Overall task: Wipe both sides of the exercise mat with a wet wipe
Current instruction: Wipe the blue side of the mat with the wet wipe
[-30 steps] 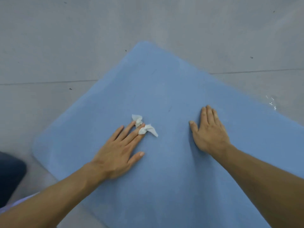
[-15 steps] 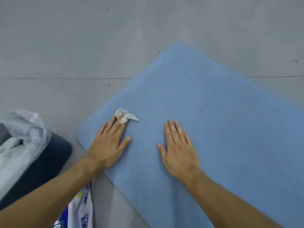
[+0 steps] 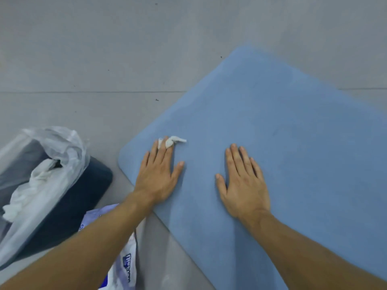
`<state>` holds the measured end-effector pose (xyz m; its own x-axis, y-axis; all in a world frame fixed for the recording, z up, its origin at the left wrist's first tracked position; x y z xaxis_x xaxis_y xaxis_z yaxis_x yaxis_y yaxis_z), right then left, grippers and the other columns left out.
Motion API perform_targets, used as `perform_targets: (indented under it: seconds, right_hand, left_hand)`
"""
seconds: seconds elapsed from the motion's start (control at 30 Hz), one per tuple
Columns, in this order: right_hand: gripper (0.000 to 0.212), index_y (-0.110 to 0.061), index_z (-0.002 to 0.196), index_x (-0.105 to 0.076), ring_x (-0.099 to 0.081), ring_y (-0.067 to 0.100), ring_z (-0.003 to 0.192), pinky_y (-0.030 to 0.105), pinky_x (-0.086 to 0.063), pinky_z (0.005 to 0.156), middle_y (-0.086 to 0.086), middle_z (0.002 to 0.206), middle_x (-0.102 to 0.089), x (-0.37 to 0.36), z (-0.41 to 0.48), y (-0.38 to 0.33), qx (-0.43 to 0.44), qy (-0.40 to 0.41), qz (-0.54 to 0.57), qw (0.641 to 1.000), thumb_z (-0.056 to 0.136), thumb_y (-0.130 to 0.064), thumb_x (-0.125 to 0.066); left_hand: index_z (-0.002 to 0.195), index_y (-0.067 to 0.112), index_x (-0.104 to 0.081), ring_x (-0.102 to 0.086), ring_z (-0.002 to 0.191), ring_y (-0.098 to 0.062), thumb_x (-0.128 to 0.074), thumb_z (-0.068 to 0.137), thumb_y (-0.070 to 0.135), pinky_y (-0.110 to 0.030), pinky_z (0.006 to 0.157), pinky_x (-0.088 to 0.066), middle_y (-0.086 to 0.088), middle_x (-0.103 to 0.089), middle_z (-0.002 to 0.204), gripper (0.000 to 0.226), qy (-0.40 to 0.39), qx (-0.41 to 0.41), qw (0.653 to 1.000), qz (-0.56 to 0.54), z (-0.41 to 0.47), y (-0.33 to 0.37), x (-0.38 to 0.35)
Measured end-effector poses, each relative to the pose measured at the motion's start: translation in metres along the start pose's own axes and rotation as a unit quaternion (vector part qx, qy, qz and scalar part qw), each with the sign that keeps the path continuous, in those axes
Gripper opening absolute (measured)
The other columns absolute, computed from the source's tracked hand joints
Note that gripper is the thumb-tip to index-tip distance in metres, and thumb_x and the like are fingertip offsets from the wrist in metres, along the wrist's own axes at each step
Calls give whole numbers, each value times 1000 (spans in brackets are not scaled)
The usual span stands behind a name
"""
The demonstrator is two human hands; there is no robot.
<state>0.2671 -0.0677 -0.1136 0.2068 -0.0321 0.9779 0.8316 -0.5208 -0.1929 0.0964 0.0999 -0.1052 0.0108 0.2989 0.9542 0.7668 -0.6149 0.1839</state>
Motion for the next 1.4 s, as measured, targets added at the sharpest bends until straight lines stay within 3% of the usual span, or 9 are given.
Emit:
perform_targets:
  seconds: [0.13, 0.33, 0.47, 0.63, 0.83, 1.07, 1.23, 1.3, 1.4]
  right_hand:
    - [75, -13, 166, -16, 0, 15, 161, 39, -7, 129, 0, 174, -8, 2, -1, 0, -2, 3, 8, 1000, 102, -52, -22]
    - [74, -12, 165, -19, -4, 17, 161, 40, -10, 129, 2, 174, -11, 2, 0, 1, -1, 11, 11, 1000, 102, -50, -25]
    - [73, -12, 165, -18, -3, 18, 161, 41, -11, 129, 2, 174, -11, 1, 0, 1, 2, 8, 12, 1000, 103, -49, -25]
    - [73, -13, 166, -16, 0, 17, 161, 40, -9, 129, 1, 174, -8, 2, -1, 1, 0, 1, 12, 1000, 103, -50, -22]
    - [73, -13, 166, -13, 2, 16, 161, 37, -3, 128, 1, 174, -6, 3, 0, 0, -1, 2, 8, 1000, 103, -50, -20]
    - [74, -13, 166, -15, 1, 16, 161, 39, -7, 129, 1, 174, -8, 3, -1, 0, -3, 3, 10, 1000, 103, -50, -23]
    - [74, -13, 166, -16, 1, 17, 161, 40, -9, 129, 2, 174, -8, 2, 0, 0, -2, 4, 7, 1000, 103, -50, -23]
    - [74, -13, 166, -15, 1, 16, 161, 40, -9, 129, 2, 174, -7, 2, 0, 0, -4, 3, 8, 1000, 103, -51, -24]
    - [74, -14, 166, -14, 2, 16, 161, 39, -8, 129, 1, 174, -5, 1, 0, 0, -5, 0, 6, 1000, 103, -50, -23]
  left_hand:
    - [166, 21, -6, 8, 160, -19, -12, 98, 71, -43, 129, -4, 9, 4, 173, 84, -23, 23, 999, -12, 28, 6, 7]
    - [166, 17, -3, 3, 160, -21, -30, 107, 52, -41, 128, -9, 7, 2, 174, 74, -23, -195, 980, 14, -74, 52, -12]
    - [166, 14, -14, -9, 160, -24, -29, 109, 50, -40, 126, -11, 3, -9, 174, 69, -23, -233, 971, 42, -120, 45, -25]
    - [166, 28, -8, -6, 160, -17, -21, 105, 58, -42, 128, -8, 13, -5, 173, 69, -17, -71, 997, -19, -56, -12, -12]
    - [164, 19, -14, -10, 158, -26, -25, 105, 57, -52, 127, -15, -1, -17, 170, 71, 20, 126, 989, -73, 13, -61, 9]
    - [165, 30, 0, 9, 159, -17, -27, 101, 59, -42, 128, 1, 16, 3, 171, 75, -5, -13, 999, -43, -46, 5, -10]
    - [166, 21, -10, -1, 160, -21, -24, 107, 57, -41, 126, -4, 9, -6, 173, 71, -28, -145, 989, -8, -113, 41, -29]
    - [166, 19, -15, -9, 160, -22, -22, 108, 56, -40, 126, -8, 8, -11, 173, 69, -21, -143, 989, 20, -117, 33, -26]
    - [165, 21, -16, -13, 159, -21, -22, 104, 58, -35, 127, -5, 6, -17, 172, 71, 9, -25, 1000, 1, -87, 1, -11]
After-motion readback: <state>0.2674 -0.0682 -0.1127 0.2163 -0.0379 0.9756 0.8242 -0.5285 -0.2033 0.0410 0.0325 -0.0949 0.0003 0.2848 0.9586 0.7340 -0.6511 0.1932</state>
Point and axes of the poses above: each hand's wrist, its own z-axis towards the middle knuckle, its own x-axis out of the back of the hand, y = z × x, the point moved 4 cm from there along z, towards the middle knuckle
